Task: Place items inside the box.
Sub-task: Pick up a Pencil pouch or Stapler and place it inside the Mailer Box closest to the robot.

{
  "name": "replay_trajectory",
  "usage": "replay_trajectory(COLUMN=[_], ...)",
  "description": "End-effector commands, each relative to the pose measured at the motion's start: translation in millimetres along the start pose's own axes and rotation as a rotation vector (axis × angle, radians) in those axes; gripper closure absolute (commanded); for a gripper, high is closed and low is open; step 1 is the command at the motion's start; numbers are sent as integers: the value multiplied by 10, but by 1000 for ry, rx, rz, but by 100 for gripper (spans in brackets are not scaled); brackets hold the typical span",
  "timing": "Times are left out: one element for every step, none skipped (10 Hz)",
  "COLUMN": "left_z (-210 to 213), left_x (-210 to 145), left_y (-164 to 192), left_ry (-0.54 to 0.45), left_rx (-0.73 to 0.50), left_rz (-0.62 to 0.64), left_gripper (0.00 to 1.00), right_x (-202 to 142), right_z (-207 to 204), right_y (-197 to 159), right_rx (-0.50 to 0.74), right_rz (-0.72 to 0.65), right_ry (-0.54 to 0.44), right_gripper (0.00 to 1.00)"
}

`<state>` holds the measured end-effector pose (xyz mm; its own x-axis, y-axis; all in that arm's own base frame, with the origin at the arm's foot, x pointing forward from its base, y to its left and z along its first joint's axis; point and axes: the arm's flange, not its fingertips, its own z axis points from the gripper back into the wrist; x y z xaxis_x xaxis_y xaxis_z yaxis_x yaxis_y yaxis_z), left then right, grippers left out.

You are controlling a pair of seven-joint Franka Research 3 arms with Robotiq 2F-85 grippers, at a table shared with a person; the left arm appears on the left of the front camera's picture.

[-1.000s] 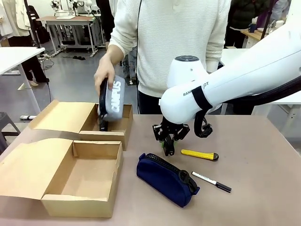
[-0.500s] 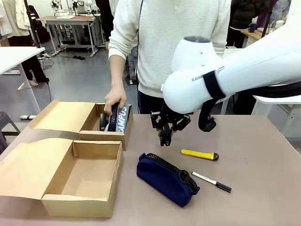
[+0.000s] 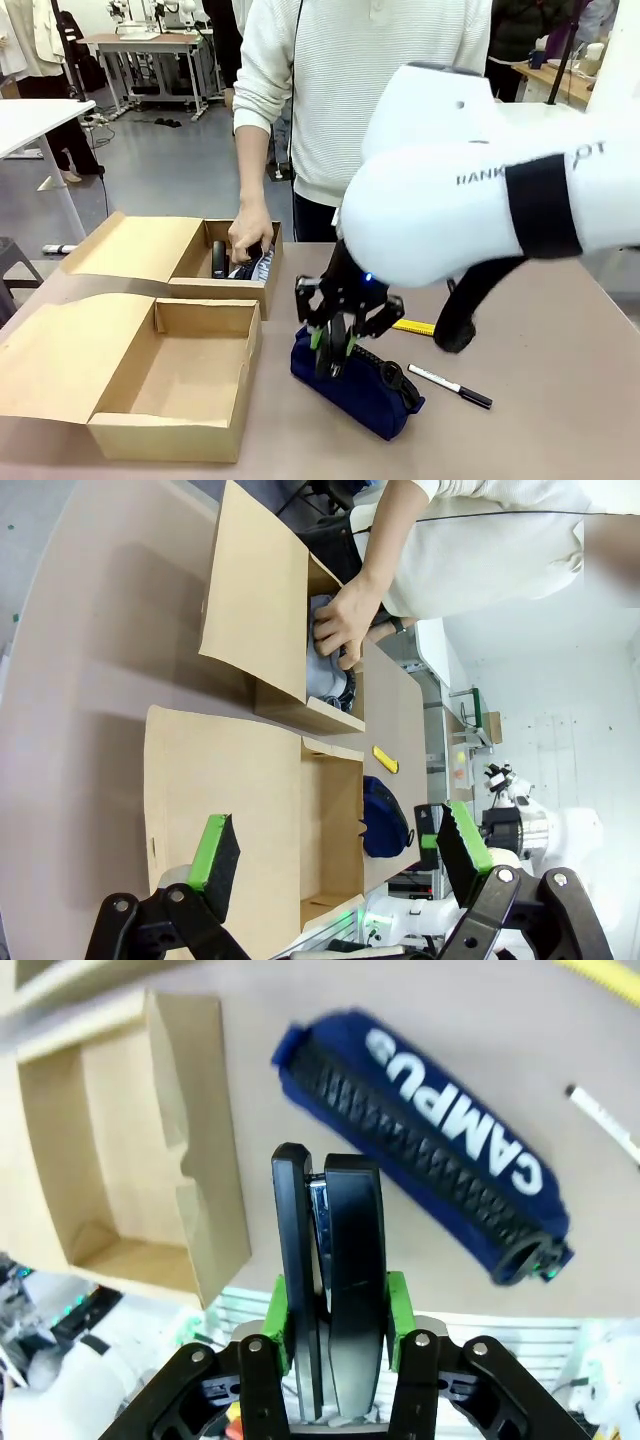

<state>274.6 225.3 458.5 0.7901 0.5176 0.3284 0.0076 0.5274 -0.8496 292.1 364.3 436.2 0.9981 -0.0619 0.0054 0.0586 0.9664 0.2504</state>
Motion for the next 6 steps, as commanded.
replay_trajectory(left_z=[-13,-13,-13,-13,-13,-13], left_x=[-3,-3,-3,-3,-3,-3], left_y=[12,12,12,12,12,12], left_ry=[-9,-9,-9,-9,-9,-9], left_rx=[-17,-17,-17,-17,-17,-17], left_rz=[-17,-17,-17,-17,-17,-17], left_gripper=[0,0,0,0,0,0], right_x=[153,0,-47,-13,-13,-29], right_z=[-11,0,-41,-150,-130,-145], right_y=[-94,0,11,203,453,718], right_rx=[-4,0,-7,-16,35,81], right_rz=[12,0,10,74,86,117], right_ry=[-49,0,-3,-32,-84,-63], right_gripper=[100,100,58,58,58,58])
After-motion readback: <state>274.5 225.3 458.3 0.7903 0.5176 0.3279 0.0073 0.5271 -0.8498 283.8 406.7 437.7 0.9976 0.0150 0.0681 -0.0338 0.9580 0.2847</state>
